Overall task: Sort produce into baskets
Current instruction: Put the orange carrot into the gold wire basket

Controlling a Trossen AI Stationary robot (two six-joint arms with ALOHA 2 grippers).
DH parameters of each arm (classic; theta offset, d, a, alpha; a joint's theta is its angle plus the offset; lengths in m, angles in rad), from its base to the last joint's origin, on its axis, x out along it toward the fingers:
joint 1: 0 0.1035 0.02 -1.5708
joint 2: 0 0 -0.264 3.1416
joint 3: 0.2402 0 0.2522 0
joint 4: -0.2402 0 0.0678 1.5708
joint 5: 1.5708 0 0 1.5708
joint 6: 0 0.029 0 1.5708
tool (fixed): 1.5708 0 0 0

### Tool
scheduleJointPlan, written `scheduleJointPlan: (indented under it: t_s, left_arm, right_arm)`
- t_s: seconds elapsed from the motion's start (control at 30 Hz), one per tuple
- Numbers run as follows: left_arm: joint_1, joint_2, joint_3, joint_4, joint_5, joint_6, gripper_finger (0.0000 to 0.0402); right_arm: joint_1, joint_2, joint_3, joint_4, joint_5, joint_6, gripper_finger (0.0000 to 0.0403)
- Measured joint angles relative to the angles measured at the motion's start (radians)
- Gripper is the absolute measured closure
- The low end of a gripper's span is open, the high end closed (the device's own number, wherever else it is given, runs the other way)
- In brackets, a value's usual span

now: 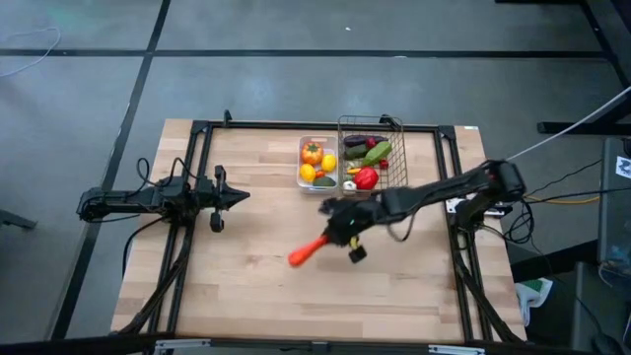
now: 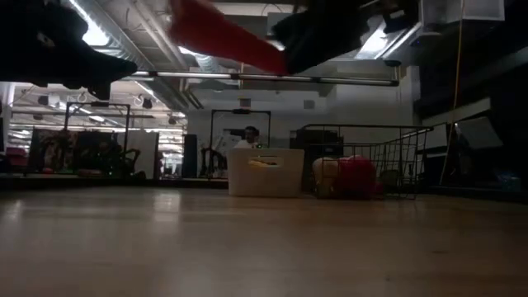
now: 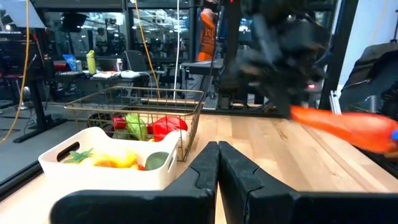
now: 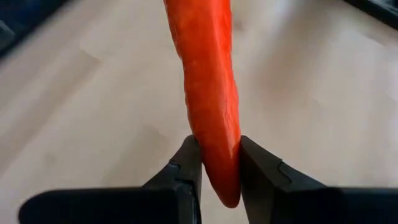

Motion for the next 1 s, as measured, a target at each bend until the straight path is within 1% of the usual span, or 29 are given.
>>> scheduleJointPlan:
  t_s: [0.23,0.37,0.47,0.6,0.87,0.93,1.0]
  left_arm:
    - [0.000,0.000,0.000,-0.001,0.000,0.000,0.0396]
    - [0.001,0.005,0.000,0.000,0.000,-0.003,0.0396]
    - [0.001,0.006,0.001,0.000,0.000,-0.004,0.0396]
    - [0.001,0.006,0.001,0.000,0.000,-0.005,0.0396]
    - [0.001,0.006,0.001,0.000,0.000,-0.005,0.0396]
    - [0.001,0.006,0.001,0.000,0.000,-0.005,0.0396]
    - [0.001,0.006,0.001,0.000,0.000,-0.005,0.0396]
  right_arm:
    - [-0.133,-0.192,0.000,-0.292,0.244,-0.004,0.0329]
    - [-0.235,-0.247,0.000,-0.483,0.382,-0.003,0.0329]
    - [-0.320,-0.257,0.000,-0.591,0.440,-0.001,0.0329]
    - [-0.437,-0.256,0.000,-0.646,0.454,0.000,0.0329]
    - [-0.629,-0.249,0.000,-0.610,0.453,0.000,0.0329]
    - [-0.666,-0.242,-0.001,-0.608,0.436,0.000,0.0329]
    - [-0.696,-0.239,-0.001,-0.605,0.394,0.000,0.0329]
